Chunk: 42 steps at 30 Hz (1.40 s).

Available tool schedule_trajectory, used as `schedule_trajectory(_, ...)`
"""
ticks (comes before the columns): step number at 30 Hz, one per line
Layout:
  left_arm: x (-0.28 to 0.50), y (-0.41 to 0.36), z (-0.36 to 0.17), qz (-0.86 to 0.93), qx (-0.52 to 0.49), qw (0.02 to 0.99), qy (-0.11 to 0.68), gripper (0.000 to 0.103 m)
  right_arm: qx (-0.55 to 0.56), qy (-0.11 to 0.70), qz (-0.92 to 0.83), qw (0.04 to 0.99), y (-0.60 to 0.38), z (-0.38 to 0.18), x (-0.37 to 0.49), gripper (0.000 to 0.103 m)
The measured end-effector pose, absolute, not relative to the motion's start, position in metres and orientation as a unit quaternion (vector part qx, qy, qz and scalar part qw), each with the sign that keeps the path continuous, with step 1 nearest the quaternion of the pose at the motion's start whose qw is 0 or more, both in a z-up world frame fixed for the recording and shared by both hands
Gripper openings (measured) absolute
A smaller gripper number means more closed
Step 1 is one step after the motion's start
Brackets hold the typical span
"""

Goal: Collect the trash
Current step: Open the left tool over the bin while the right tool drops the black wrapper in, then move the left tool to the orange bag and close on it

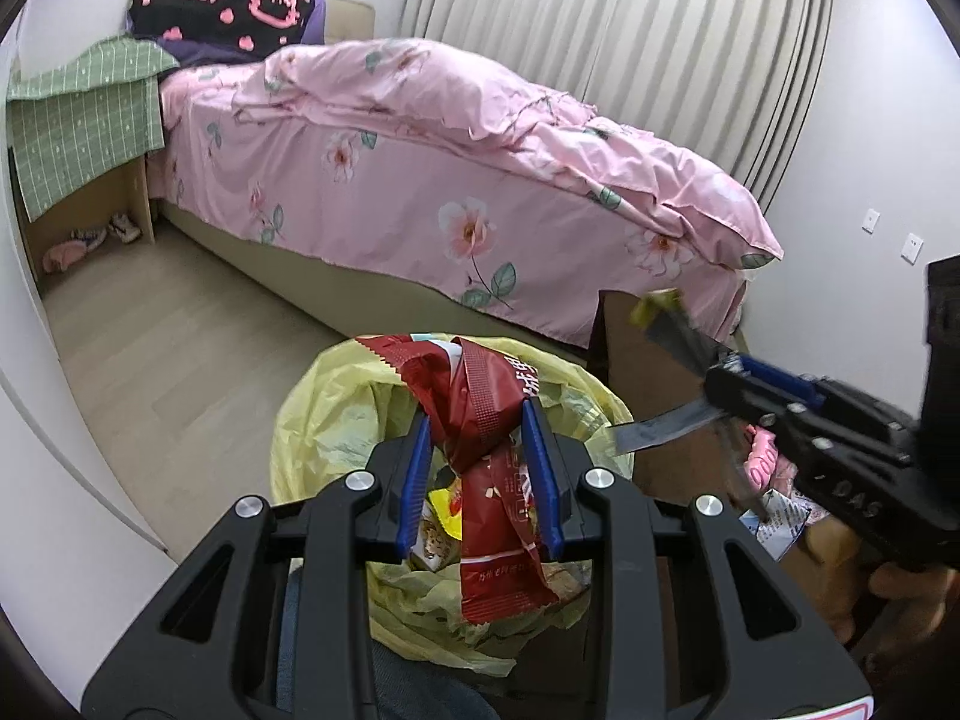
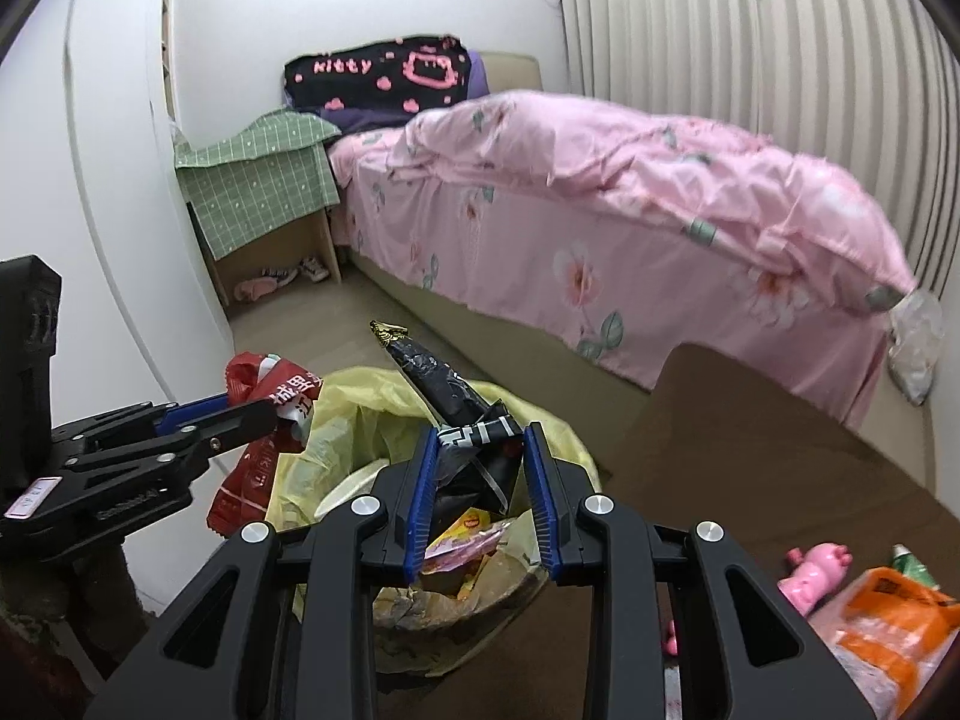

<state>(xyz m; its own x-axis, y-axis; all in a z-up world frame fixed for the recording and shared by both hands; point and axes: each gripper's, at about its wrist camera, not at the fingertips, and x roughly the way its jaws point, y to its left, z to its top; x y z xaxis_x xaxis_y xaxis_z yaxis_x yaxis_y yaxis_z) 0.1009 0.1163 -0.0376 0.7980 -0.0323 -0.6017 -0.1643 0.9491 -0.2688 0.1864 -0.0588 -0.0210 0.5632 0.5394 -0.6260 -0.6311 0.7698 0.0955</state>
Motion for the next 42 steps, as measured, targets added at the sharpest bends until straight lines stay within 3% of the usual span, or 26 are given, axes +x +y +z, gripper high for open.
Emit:
schedule_trajectory(11, 0.128, 0.119, -0.055, 0.042, -0.163, 0.926, 0.337, 0.029, -0.05, 0.362, 0.339, 0.867, -0.052, -0.052, 0.221, 0.031)
schedule_trajectory(16, 0.131, 0.129, -0.055, 0.037, -0.201, 0.92, 0.335, 0.045, -0.024, 0.384, 0.347, 0.855, -0.053, -0.059, 0.231, 0.036)
schedule_trajectory(19, 0.128, 0.134, -0.05, 0.049, -0.21, 0.92, 0.328, 0.046, -0.008, 0.389, 0.343, 0.855, -0.06, -0.063, 0.231, 0.043)
schedule_trajectory(23, 0.124, 0.132, -0.04, 0.054, -0.201, 0.925, 0.319, 0.048, 0.003, 0.385, 0.332, 0.861, -0.076, -0.06, 0.227, 0.043)
schedule_trajectory(31, 0.117, 0.106, -0.015, 0.04, -0.175, 0.938, 0.296, 0.05, -0.004, 0.346, 0.289, 0.893, -0.142, -0.034, 0.196, 0.043)
schedule_trajectory(42, 0.14, -0.018, -0.007, -0.128, -0.108, 0.942, 0.29, 0.054, -0.055, 0.314, 0.13, 0.939, -0.313, -0.017, 0.119, 0.043)
